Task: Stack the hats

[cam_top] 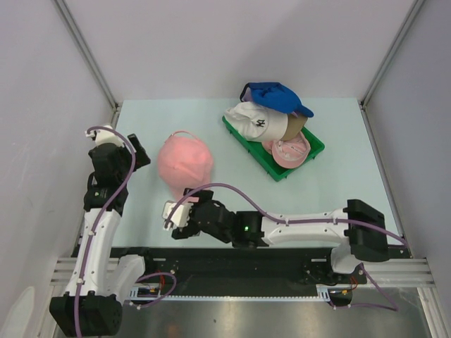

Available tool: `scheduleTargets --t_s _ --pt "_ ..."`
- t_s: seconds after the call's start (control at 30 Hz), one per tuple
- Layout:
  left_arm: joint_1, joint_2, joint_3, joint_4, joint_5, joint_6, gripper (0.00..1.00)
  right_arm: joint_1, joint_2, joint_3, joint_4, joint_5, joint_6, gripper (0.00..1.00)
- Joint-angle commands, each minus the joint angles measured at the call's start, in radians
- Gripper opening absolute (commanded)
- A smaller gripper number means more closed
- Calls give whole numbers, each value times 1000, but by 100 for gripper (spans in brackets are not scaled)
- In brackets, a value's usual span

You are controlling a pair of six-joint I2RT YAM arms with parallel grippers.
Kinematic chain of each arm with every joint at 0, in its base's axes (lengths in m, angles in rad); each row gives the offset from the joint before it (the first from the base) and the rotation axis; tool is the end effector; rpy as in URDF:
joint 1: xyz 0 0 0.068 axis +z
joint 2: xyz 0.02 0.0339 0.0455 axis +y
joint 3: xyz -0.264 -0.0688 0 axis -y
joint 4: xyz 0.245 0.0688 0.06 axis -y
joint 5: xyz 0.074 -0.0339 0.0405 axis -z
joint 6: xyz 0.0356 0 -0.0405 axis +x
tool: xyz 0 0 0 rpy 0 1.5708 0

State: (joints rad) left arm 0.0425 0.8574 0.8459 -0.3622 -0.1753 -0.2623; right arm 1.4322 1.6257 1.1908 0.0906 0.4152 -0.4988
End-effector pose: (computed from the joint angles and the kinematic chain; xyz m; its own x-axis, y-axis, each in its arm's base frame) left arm 0.1940 0.0145 0.3305 -0.2993 -0.2683 -0.9156 -0.2917 0.9395 -0.1799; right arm 0.0670 0.3766 0.2923 0.3675 -0.5339 -0.7615 -0.7721 0.2813 -0.5699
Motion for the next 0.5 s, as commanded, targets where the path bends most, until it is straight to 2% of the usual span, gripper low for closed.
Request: scheduleTargets --t_s 0.0,0.13,0.23,0.33,0.37,0.4,0.47 --pt "3 -3 25 23 19 -12 100 2 -130 18 8 94 52 93" --pt "2 -6 28 23 20 -5 100 -61 -188 76 -55 186 120 97" --pt "2 -12 30 31 45 9 100 -186 -208 150 -185 180 247 97" --pt "0 -18 30 40 97 31 100 -367 -216 219 -310 136 391 97" --pt "-7 -23 28 43 114 37 100 -468 -217 234 -365 110 429 97" --pt "-10 -26 28 48 122 44 99 -527 -221 254 -383 40 494 97" --pt "-26 -32 28 52 129 63 98 -608 -227 257 -397 17 542 96"
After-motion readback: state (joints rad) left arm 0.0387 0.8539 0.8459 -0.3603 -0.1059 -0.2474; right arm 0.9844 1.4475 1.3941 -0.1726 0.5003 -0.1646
